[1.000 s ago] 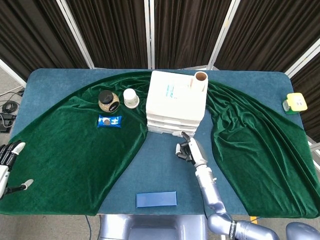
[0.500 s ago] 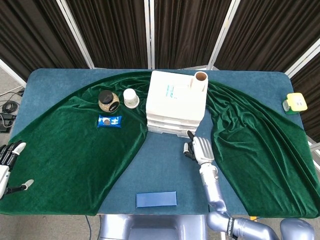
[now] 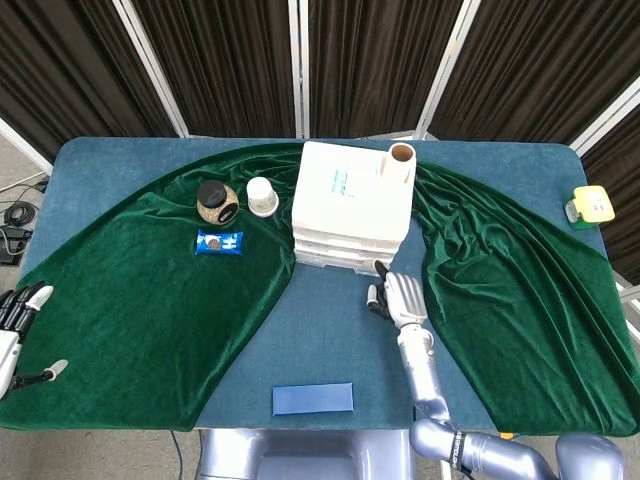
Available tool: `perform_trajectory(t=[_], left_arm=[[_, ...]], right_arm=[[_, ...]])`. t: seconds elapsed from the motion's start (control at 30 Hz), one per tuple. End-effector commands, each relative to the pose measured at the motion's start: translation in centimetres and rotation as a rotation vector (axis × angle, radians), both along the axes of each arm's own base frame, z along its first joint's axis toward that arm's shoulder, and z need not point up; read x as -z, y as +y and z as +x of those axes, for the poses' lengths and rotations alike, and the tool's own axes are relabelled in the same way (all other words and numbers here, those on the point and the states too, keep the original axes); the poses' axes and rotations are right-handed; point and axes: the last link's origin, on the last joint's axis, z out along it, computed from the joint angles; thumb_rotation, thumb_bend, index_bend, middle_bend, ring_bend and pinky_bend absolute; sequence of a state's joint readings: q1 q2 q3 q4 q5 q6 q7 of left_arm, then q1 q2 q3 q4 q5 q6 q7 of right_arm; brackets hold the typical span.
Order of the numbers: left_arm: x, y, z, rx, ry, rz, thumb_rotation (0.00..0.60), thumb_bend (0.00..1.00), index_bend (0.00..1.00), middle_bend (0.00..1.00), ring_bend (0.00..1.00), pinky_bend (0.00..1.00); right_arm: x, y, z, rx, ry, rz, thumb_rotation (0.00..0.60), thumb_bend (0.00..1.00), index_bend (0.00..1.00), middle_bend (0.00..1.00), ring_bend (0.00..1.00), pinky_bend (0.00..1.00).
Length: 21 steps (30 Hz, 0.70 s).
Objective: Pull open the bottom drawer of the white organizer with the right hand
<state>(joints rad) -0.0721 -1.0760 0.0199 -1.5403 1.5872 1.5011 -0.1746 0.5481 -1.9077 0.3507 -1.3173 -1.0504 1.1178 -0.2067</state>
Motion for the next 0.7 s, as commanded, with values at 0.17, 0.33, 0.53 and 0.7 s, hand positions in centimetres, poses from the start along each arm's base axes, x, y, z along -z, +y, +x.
perform_trajectory(t=[0.17,0.33,0.53,0.7], left_arm=[[0.0,0.03,-0.04,-0.002,-0.001,-0.001,0.6,0.11,0.0,0.0,0.0,0.0],[0.04,-0.02,0.02,0.001,-0.002,-0.005,0.6,0.11,0.0,0.0,0.0,0.0],[0.09,-0.02,0.03,0.001,-0.001,-0.01,0.6,0.11,0.0,0.0,0.0,0.0],[0.08,-0.03,0.0,0.0,-0.001,-0.011,0.6,0.11,0.0,0.0,0.0,0.0]], right_arm=[[0.08,-0.23,-0.18,0.006,0.008,-0.005,0.6,0.59,0.27,0.91,0.97,0.9],[0.35,-0.26,-0.57,0.019,0.016,0.004,0.6,0.59,0.27,0.91,0.97,0.9],[0.62,-0.12,-0.6,0.018,0.02,0.011,0.6,0.59,0.28,0.91,0.97,0.9],[0.69,-0.1,-0.65,0.017,0.024,0.011,0.6,0.59,0.3,0.91,0.97,0.9]])
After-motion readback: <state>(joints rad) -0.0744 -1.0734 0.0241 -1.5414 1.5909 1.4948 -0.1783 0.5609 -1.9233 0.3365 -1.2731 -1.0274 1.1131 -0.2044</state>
